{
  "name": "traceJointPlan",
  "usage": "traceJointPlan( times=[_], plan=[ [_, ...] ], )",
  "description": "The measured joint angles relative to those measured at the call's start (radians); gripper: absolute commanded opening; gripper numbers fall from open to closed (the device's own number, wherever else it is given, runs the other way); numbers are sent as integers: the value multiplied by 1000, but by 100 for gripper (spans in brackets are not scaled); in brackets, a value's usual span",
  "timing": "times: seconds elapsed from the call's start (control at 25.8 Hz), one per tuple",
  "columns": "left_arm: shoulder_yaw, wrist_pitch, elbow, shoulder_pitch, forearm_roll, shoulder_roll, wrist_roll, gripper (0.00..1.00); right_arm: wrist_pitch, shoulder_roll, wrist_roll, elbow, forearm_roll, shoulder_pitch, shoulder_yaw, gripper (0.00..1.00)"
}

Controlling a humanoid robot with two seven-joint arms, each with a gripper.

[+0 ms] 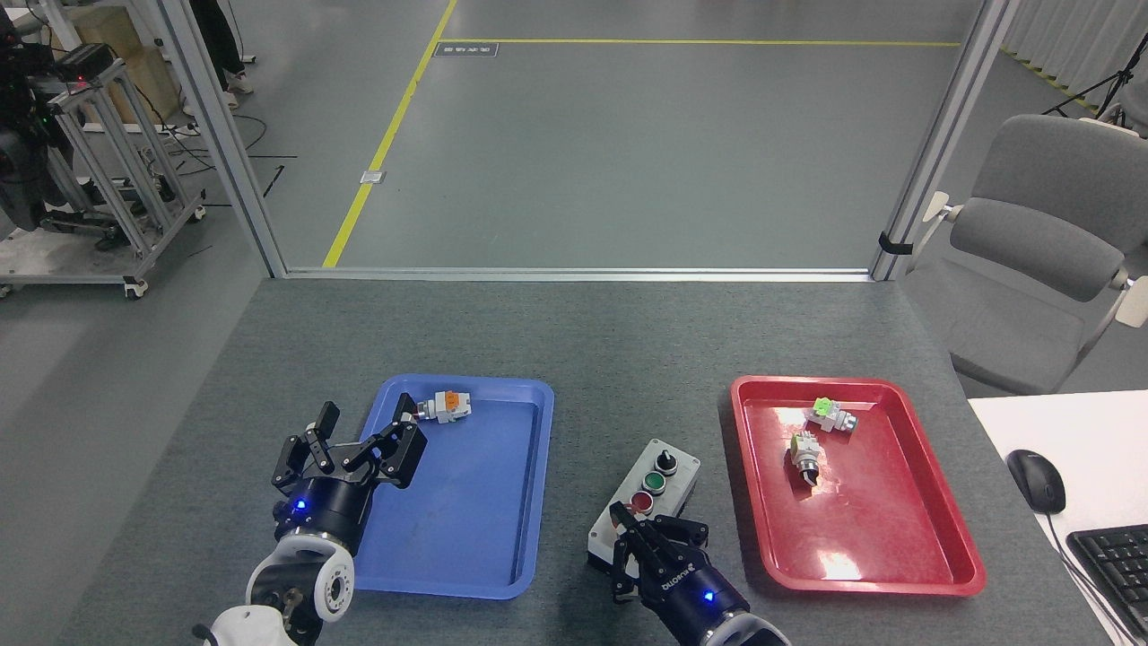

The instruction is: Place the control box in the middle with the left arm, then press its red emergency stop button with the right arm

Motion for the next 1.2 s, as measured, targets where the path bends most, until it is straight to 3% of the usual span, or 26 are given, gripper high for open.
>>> traceJointPlan(
  times=[0.39,0.74,0.77,0.85,0.93,0.97,1.2],
  plan=[
    [0,1,1,30,0,3,23,99,13,0,-35,50,1,-8,16,0],
    [-1,1,1,103,0,-5,71,99,103,22,-73,9,-1,-19,7,0],
    [-1,1,3,109,0,-7,71,99,108,24,-77,-2,-1,-20,-1,12],
    [-3,2,11,116,0,-9,75,99,114,26,-86,-34,-1,-24,-35,59],
    [-4,6,24,119,-1,-11,75,99,119,26,-88,-67,-1,-17,-90,94],
    [-5,6,28,120,-1,-12,76,99,119,26,-88,-83,-2,-14,-121,98],
    [-5,1,38,121,9,-14,76,99,123,12,-92,-124,-2,37,-313,98]
  ],
)
